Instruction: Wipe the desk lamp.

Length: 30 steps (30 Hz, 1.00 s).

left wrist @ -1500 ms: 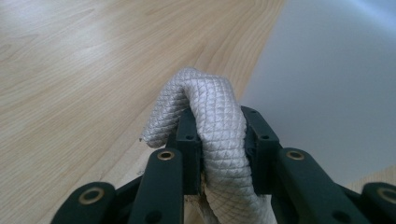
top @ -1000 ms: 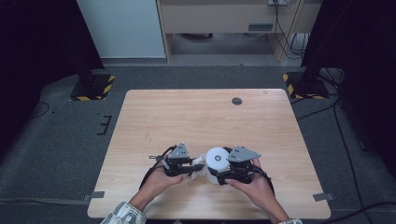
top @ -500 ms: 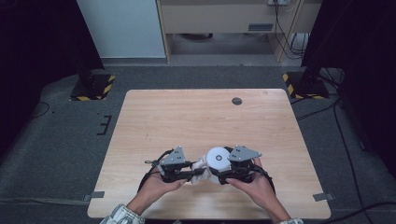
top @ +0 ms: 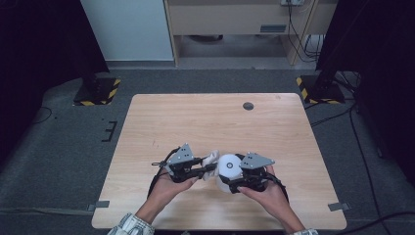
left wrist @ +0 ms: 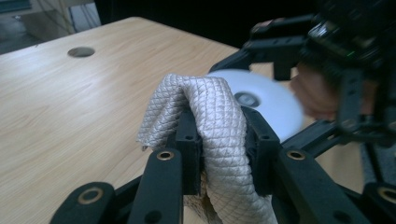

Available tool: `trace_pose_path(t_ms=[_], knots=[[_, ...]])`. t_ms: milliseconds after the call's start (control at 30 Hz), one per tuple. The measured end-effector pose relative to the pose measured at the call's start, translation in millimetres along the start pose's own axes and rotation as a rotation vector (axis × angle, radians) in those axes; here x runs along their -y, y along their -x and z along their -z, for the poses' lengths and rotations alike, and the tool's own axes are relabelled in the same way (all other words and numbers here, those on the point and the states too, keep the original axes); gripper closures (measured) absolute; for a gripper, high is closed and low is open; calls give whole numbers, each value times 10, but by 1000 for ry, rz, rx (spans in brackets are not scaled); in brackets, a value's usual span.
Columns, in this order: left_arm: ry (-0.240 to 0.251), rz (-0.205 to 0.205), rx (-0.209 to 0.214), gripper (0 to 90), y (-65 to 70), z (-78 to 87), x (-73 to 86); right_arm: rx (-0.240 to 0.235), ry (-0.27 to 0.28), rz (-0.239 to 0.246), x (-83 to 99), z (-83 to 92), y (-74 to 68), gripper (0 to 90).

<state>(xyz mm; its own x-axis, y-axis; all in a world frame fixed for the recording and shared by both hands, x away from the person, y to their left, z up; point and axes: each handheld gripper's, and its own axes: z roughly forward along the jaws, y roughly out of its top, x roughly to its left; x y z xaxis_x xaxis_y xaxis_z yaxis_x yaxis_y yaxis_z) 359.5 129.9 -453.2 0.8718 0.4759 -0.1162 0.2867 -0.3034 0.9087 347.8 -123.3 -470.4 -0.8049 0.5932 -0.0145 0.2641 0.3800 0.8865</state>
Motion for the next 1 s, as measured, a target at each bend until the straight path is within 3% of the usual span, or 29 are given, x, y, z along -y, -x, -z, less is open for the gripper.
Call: trace_pose_path(t_ms=[67,100,233,500,733,1000], knots=[[-37,-4,-10,705,-42,-35,55,-2,-1,2,-1,1,-4,88],[-86,-12,-12,705,-72,-96,117,-8,0,3,-1,-1,-12,88],[-134,-1,-7,706,-108,-201,200,-9,-1,5,-4,-3,-16,88],[-38,20,6,706,-112,-82,62,-10,2,4,0,-6,-17,88],[-37,16,18,706,-44,-31,8,-12,1,8,0,-4,-21,88],[4,4,30,705,92,44,-165,-12,1,10,0,-8,-25,88]])
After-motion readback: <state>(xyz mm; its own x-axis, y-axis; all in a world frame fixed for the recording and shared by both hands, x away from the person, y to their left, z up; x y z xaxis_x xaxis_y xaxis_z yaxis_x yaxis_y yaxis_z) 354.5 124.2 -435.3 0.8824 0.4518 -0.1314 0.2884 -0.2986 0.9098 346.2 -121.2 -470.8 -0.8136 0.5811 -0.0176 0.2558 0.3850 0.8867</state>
